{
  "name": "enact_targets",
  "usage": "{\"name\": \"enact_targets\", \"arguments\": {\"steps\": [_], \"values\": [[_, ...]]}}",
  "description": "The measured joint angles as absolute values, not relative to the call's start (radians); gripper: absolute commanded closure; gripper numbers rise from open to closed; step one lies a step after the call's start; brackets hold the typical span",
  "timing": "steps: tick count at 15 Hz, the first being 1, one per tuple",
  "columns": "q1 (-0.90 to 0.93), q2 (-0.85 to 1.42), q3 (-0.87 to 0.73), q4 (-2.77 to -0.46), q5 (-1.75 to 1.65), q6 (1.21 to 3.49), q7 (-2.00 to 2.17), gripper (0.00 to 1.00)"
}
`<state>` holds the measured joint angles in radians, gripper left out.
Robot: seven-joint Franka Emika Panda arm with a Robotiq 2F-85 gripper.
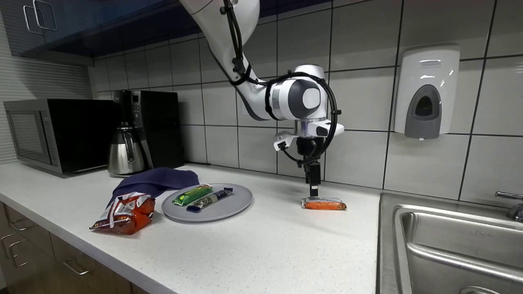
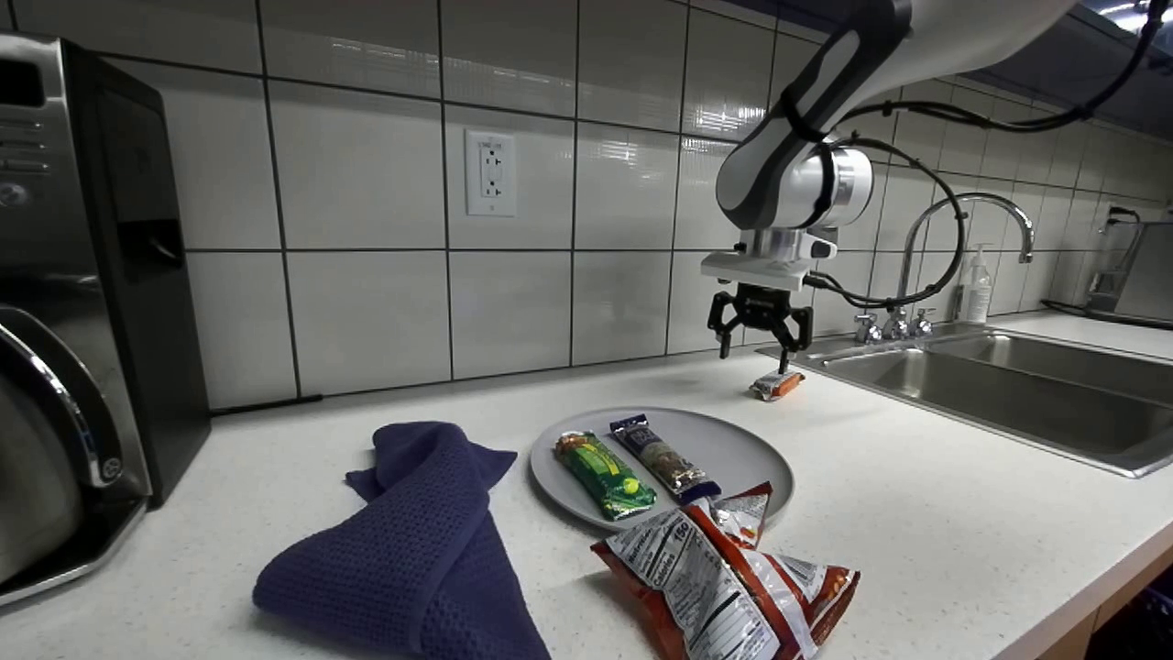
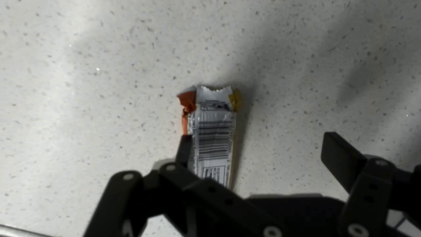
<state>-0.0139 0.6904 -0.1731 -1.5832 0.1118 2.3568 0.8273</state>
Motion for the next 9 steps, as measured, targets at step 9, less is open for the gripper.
{"name": "enact_targets", "arguments": {"steps": [9], "values": [[-0.010, 0.690, -0.204, -1.600, 0.112, 2.360, 0.905, 0.00]]}}
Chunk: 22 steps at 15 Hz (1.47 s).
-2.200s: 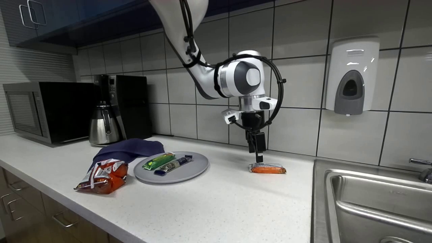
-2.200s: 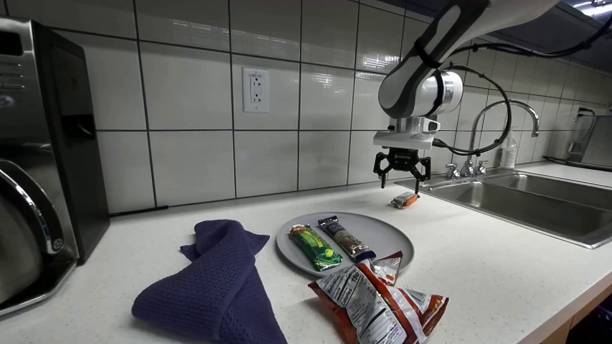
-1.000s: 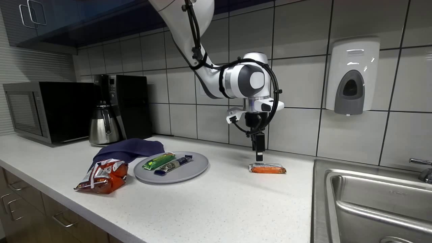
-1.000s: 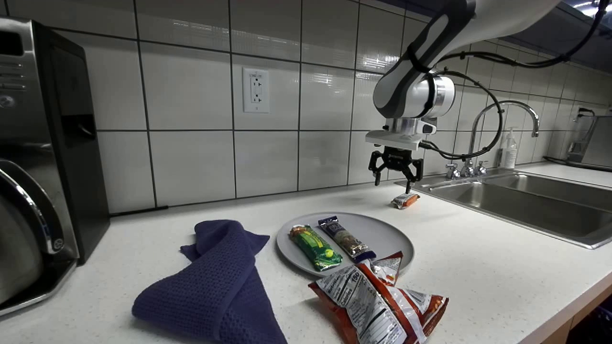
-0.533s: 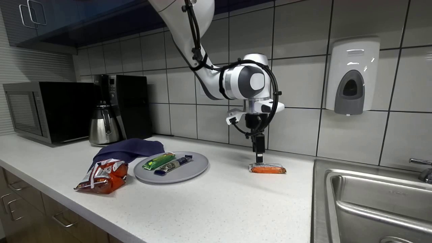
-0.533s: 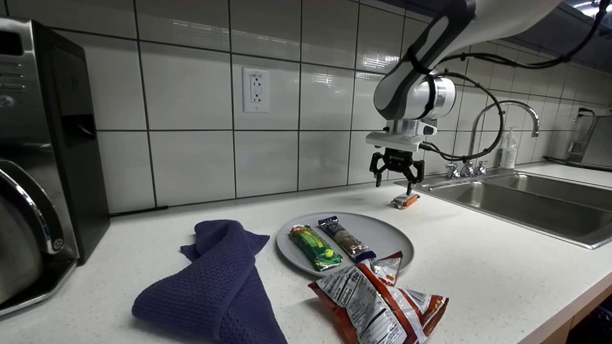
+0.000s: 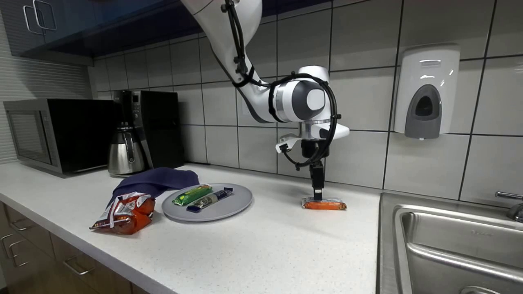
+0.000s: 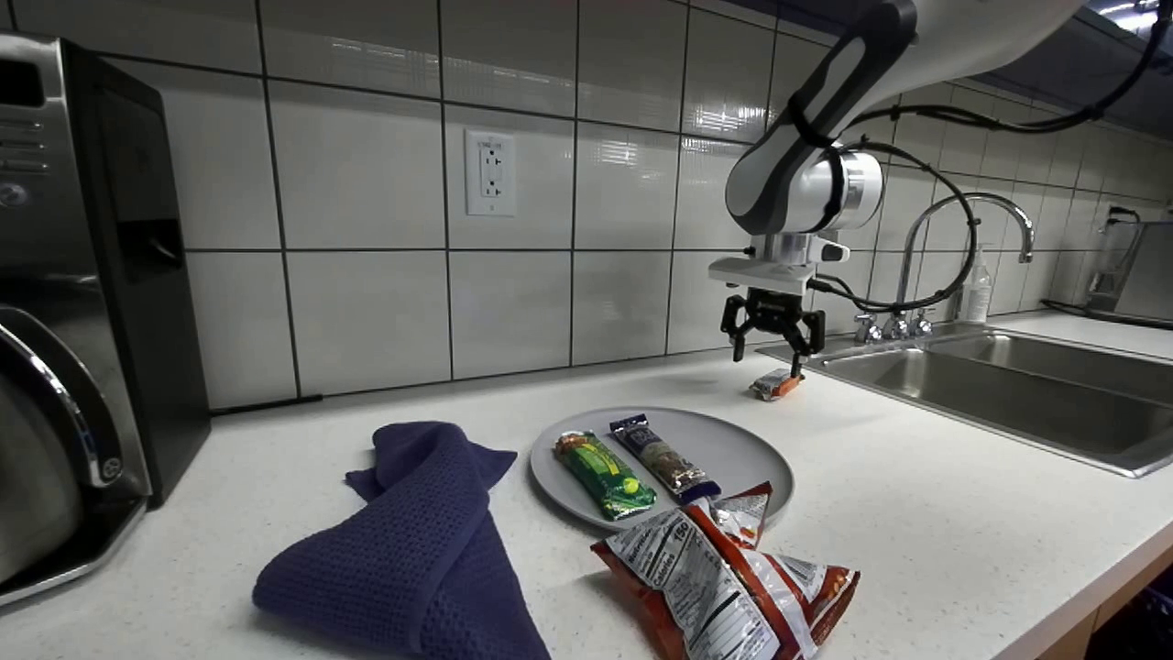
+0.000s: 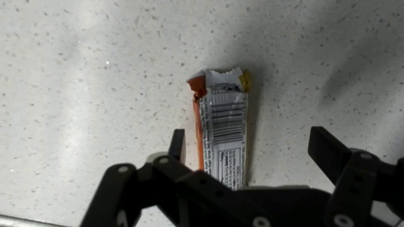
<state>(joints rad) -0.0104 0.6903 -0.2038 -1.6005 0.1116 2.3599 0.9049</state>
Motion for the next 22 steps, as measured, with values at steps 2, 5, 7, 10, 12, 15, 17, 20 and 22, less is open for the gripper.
{"name": "enact_targets", "arguments": {"steps": [2, 5, 7, 10, 12, 15, 17, 20, 22], "values": [[-0.011, 0.690, -0.211, -1.606, 0.112, 2.360, 0.917, 0.00], [-0.011, 0.690, -0.219, -1.615, 0.112, 2.359, 0.932, 0.00], [-0.012, 0.690, -0.222, -1.620, 0.112, 2.358, 0.937, 0.00], [-0.015, 0.691, -0.224, -1.624, 0.112, 2.357, 0.940, 0.00], [-0.017, 0.692, -0.225, -1.624, 0.112, 2.357, 0.941, 0.00], [-0.020, 0.695, -0.226, -1.624, 0.112, 2.356, 0.941, 0.00], [-0.022, 0.699, -0.226, -1.624, 0.112, 2.355, 0.941, 0.00], [-0.025, 0.705, -0.226, -1.622, 0.112, 2.355, 0.941, 0.00], [-0.026, 0.711, -0.226, -1.620, 0.112, 2.354, 0.941, 0.28]]}}
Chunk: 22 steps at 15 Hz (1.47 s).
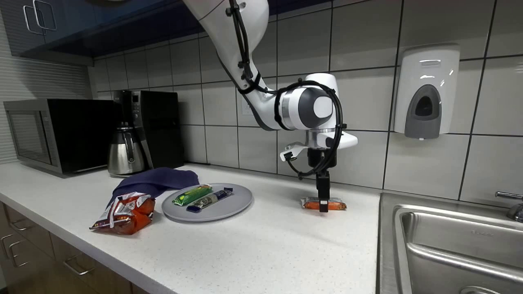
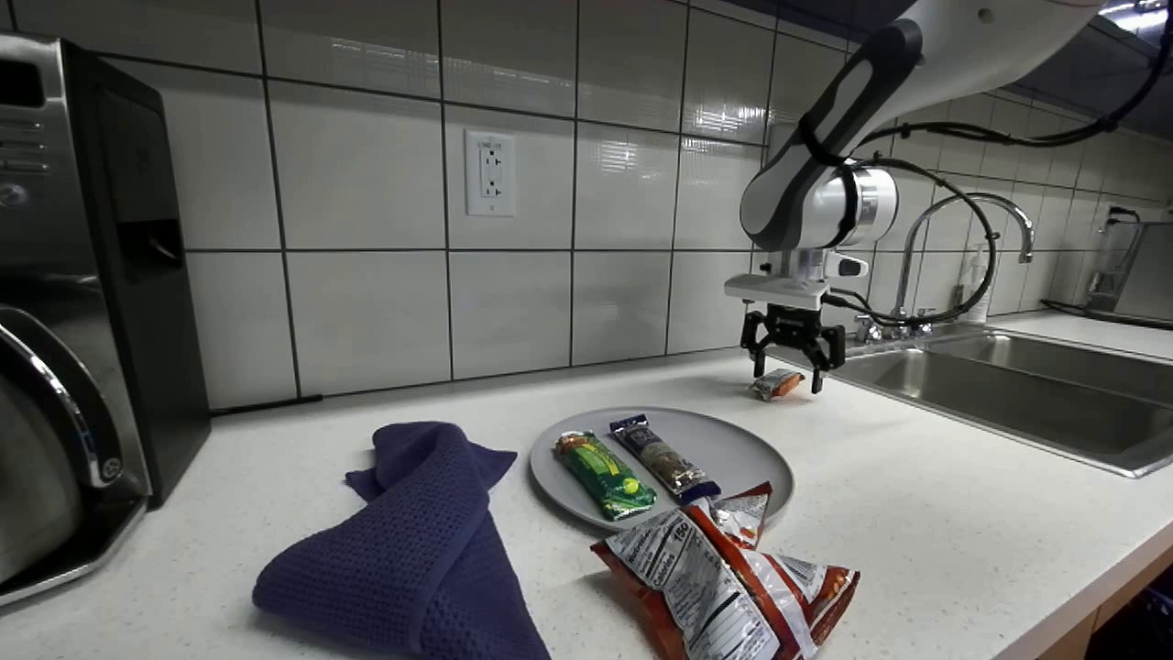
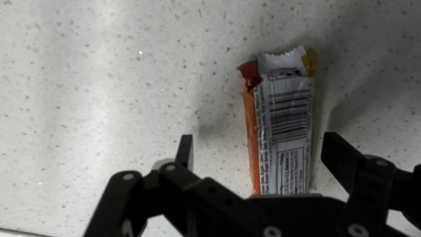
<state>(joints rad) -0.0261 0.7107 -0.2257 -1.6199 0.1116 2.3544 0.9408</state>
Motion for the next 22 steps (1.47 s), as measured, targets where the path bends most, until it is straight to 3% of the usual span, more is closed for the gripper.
{"name": "enact_targets", "arguments": {"steps": [7, 22], "values": [[-0.026, 0.714, -0.226, -1.610, 0.112, 2.354, 0.941, 0.82], [-0.002, 0.713, -0.224, -1.585, 0.073, 2.352, 0.940, 0.83]]}}
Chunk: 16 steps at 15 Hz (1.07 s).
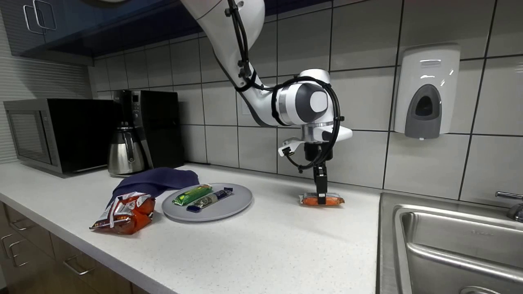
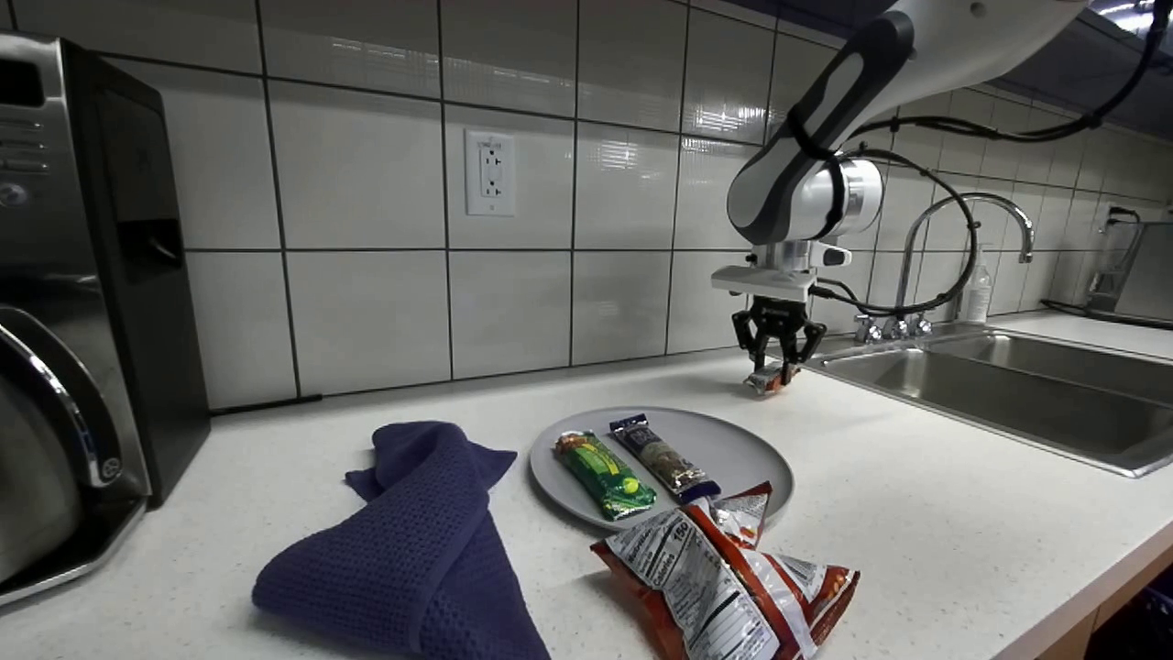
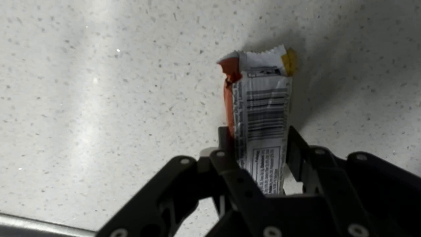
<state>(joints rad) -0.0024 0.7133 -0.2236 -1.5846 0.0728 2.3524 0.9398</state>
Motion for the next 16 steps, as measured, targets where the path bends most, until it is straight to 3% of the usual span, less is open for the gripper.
{"name": "enact_targets", "arguments": {"steps": [16], "values": [[0.149, 0.690, -0.223, -1.585, -0.133, 2.298, 0.939, 0.83]]}}
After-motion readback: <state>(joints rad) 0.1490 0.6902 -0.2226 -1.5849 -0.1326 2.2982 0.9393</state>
